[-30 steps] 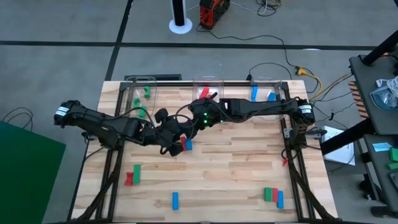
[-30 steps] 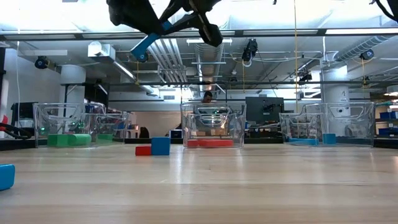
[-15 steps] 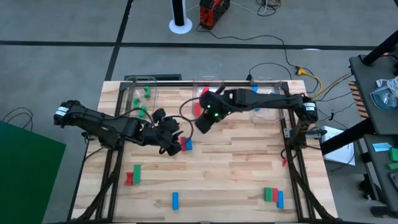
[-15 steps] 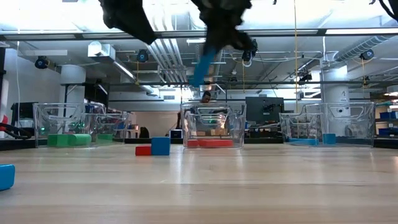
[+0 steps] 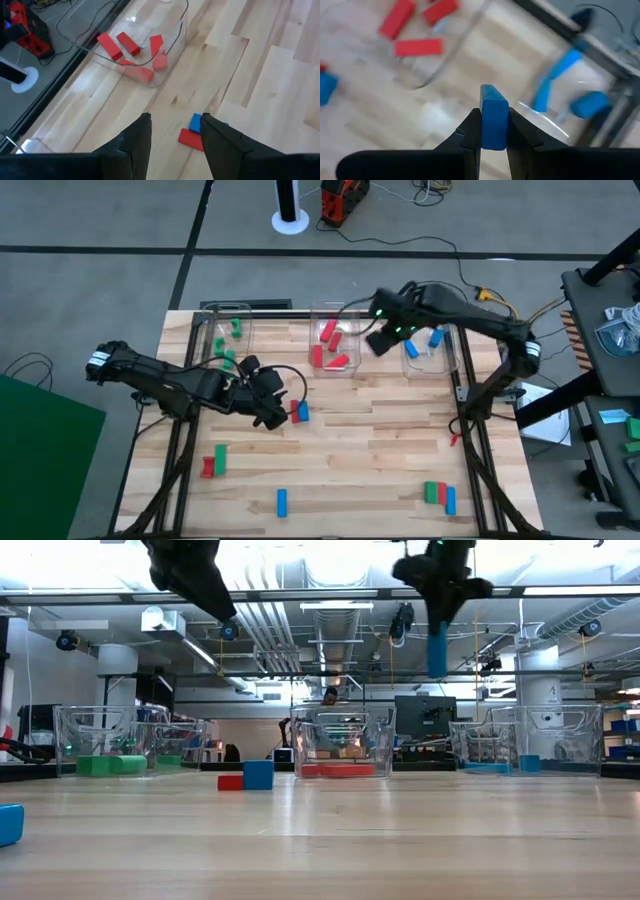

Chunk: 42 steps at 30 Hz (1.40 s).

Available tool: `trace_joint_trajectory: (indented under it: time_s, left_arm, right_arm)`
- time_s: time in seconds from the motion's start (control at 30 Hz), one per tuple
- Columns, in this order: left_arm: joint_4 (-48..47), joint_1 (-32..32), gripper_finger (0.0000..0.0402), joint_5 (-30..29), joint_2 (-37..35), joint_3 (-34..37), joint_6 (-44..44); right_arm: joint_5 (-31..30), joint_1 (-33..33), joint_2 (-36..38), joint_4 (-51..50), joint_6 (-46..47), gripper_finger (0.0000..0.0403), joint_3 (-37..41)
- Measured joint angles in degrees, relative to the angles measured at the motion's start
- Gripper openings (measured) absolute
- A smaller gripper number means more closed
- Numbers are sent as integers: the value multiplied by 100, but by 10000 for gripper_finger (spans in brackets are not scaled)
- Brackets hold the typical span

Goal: Sort blocks
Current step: Put the blue wooden block into the right transparent bin

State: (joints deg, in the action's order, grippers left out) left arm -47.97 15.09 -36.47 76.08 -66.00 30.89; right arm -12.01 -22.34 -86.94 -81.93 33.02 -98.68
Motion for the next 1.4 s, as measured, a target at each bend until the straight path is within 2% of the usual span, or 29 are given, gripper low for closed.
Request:
trace_joint_trajectory:
  time_s: [0.3,0.47,0.9,1.03,1.13,1.4]
  left_arm:
    - [-11,0,146,4,-297,0,31]
    - [-11,-7,146,-2,-528,0,32]
    - [-11,-59,146,-57,-928,0,251]
    - [-11,-98,146,-58,-945,0,270]
    - [-11,-153,146,-59,-939,0,270]
    - [-11,-188,146,-54,-930,0,329]
  right_arm:
    - [-218,-1586,961,789,-306,48,1391]
    - [-295,-2073,1108,1503,-311,48,2260]
    - [-515,-2545,946,2956,-608,50,3855]
    - [-514,-2611,951,3286,-568,81,4167]
    - [-518,-2626,951,3468,-554,90,4286]
    - [-594,-2587,1037,3326,-645,50,4109]
